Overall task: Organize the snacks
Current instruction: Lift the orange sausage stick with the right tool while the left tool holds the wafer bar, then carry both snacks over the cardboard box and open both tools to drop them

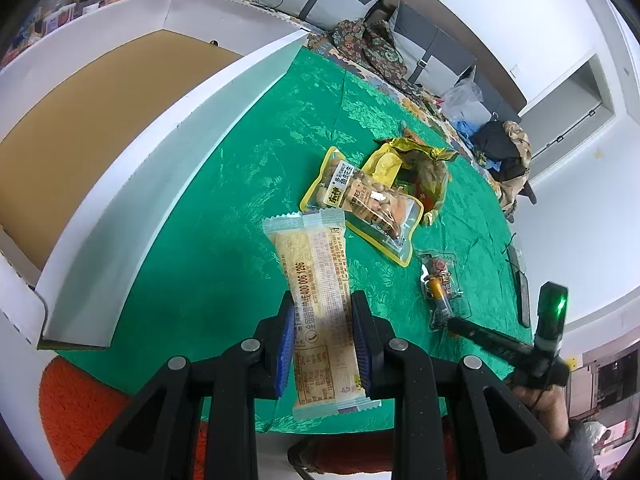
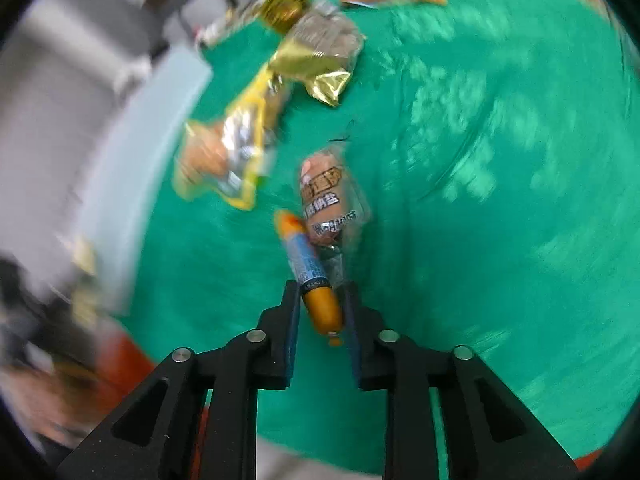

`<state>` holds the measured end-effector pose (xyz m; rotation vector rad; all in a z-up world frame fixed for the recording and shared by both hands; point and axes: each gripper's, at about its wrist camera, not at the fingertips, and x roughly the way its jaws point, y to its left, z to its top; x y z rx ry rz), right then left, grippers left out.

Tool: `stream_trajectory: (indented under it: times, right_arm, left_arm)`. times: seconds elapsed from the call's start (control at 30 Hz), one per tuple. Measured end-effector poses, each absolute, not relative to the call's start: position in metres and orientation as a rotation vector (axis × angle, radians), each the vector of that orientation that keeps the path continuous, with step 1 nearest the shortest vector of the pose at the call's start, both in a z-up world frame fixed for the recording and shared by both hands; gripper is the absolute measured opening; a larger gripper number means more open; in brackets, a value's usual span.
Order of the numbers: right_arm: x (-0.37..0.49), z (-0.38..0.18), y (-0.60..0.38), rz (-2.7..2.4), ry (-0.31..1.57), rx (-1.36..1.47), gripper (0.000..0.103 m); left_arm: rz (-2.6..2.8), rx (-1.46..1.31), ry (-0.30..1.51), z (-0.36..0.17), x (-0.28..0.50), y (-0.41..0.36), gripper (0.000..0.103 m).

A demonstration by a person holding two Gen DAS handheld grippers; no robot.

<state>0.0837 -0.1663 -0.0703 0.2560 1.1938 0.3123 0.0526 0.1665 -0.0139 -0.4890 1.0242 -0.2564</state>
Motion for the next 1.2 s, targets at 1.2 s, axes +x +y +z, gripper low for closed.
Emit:
stream_trajectory:
  times: [1.2]
  right_arm:
    - [0.104, -0.084, -0.036, 0.494, 1.192, -0.116, 0.023]
  left_arm:
    - [-0.239, -0.508, 1.015, -0.005, 0.044, 0.177, 0.026]
